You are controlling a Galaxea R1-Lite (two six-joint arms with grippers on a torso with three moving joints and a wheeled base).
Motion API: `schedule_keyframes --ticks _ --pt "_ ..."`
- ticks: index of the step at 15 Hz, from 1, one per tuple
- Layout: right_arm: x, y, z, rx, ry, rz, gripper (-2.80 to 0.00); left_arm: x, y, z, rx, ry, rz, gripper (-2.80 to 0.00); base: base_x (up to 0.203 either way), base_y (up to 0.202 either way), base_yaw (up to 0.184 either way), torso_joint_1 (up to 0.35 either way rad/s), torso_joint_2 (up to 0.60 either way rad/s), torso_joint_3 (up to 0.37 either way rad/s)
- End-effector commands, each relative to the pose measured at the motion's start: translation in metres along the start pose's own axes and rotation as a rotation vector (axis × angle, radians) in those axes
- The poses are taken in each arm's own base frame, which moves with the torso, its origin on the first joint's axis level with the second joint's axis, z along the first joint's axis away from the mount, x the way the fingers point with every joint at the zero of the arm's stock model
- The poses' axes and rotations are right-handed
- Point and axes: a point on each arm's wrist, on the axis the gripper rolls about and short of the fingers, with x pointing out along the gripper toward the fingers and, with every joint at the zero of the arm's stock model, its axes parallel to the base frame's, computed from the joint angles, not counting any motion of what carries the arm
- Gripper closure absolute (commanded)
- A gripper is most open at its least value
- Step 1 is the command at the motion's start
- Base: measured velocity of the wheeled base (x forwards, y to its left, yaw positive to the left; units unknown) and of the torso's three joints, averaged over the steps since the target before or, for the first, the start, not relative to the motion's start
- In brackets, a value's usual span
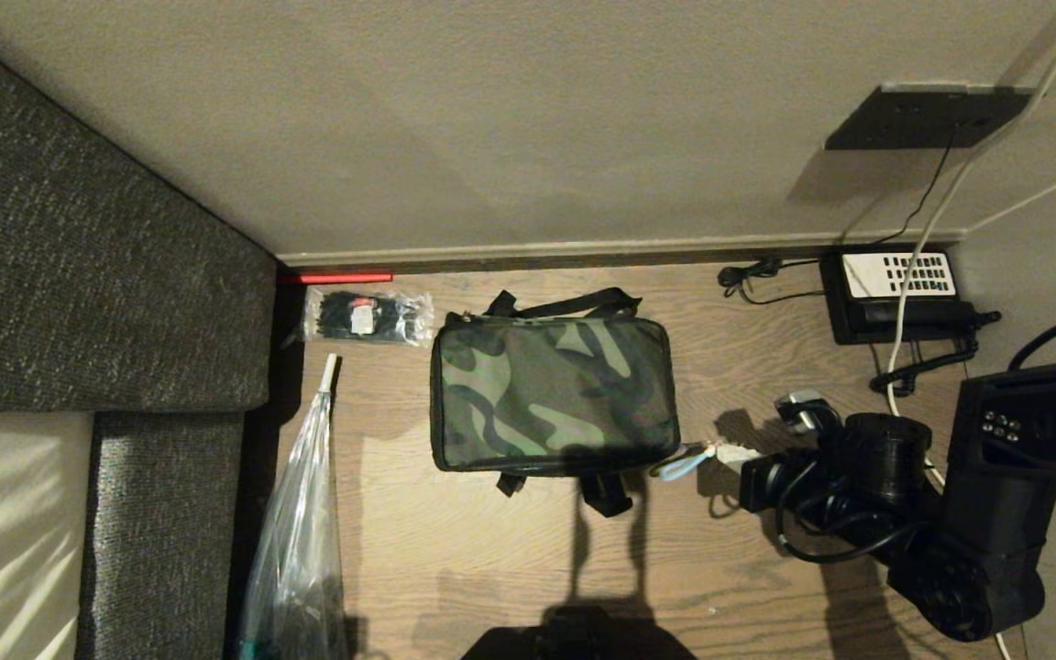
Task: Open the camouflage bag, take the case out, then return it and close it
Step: Open the top of the storage box
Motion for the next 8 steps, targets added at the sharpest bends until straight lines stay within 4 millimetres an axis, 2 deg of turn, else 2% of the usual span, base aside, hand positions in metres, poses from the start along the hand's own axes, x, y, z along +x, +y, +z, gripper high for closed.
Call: schedule_keyframes --ticks 1,8 --pt "0.001 0.000 0.009 -0.029 -0.042 0.003 0.00 0.000 0.000 -0.001 -0.001 0.001 0.001 0.00 0.000 0.000 0.000 0.000 0.00 0.000" --pt "0.010 0.002 0.021 -0.068 -0.096 0.094 0.00 0.000 0.000 -0.001 -0.001 0.001 0.001 0.00 0.000 0.000 0.000 0.000 0.00 0.000"
